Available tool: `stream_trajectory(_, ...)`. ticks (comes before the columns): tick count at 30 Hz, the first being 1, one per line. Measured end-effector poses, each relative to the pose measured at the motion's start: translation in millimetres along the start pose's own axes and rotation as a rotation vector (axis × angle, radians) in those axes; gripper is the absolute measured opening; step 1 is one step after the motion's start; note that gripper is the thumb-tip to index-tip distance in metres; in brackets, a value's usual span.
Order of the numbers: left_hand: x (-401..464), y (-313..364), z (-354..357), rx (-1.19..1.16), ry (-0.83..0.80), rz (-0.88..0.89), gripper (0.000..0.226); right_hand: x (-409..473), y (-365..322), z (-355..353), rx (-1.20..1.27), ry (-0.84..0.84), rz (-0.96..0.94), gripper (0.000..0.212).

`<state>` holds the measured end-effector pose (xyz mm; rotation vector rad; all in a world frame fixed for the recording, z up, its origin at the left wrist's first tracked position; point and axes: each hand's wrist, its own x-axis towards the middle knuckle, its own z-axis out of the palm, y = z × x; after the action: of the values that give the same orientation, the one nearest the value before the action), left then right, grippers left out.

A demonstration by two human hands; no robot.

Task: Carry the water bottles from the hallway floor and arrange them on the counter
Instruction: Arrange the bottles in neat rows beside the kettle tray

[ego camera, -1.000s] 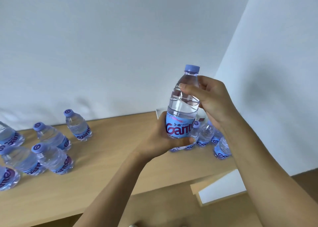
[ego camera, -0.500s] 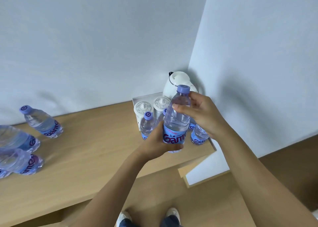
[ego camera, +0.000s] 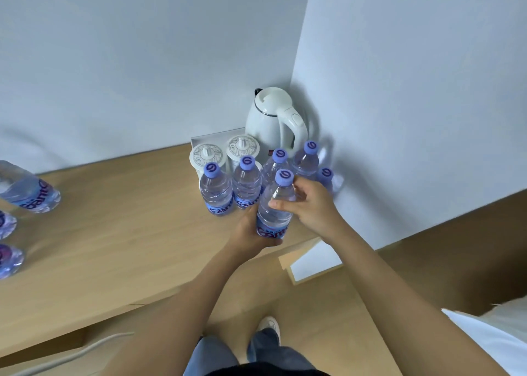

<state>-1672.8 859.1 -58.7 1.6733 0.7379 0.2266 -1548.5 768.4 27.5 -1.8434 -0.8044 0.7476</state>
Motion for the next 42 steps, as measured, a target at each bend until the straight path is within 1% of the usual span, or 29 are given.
stream_trajectory(5,9.7,-18.3,13.7,0.0,0.013,-0.022,0.063,2.6,27.8,7.5,-0.039,0.034,0.005,0.034)
stream_trajectory(9,15.6,-29.5,22.5,0.013,0.074,-0.008,0.064,0.1,40.5,11.9,-0.032,0.049,0.024,0.033)
stream_trajectory(11,16.8,-33.3,28.6,-0.007,0.103,-0.045,0.053,-2.5,47.3,13.5,-0.024,0.044,0.026,0.04)
stream_trajectory(12,17.5,-35.3,31.3,0.002,0.111,-0.035,0.047,-3.9,50.2,14.0,-0.023,0.045,0.021,0.043)
stream_trajectory(13,18.1,-34.5,33.4,-0.01,0.129,-0.036,0.05,-5.0,52.4,14.6,-0.021,0.049,0.015,0.046)
stream_trajectory(16,22.2,-36.7,36.2,0.055,0.156,-0.017,0.07,-4.9,57.3,13.7,-0.026,0.066,-0.009,0.051)
stream_trajectory(17,23.8,-37.7,36.7,0.063,0.152,-0.013,0.072,-3.8,57.6,12.8,-0.033,0.067,-0.01,0.051)
stream_trajectory(26,38.6,-37.0,43.2,0.086,0.163,-0.011,0.072,9.1,53.4,6.8,-0.086,0.055,-0.023,0.052)
stream_trajectory(32,50.4,-34.5,48.5,0.086,0.169,-0.01,0.068,20.8,44.6,0.2,-0.278,0.006,-0.036,0.049)
stream_trajectory(38,55.1,-32.0,55.5,0.129,0.22,-0.011,0.068,29.0,39.3,-2.2,-0.335,0.042,-0.02,0.053)
stream_trajectory(42,56.2,-32.3,58.9,0.197,0.217,0.002,0.071,29.2,37.5,-3.4,-0.326,0.043,-0.016,0.061)
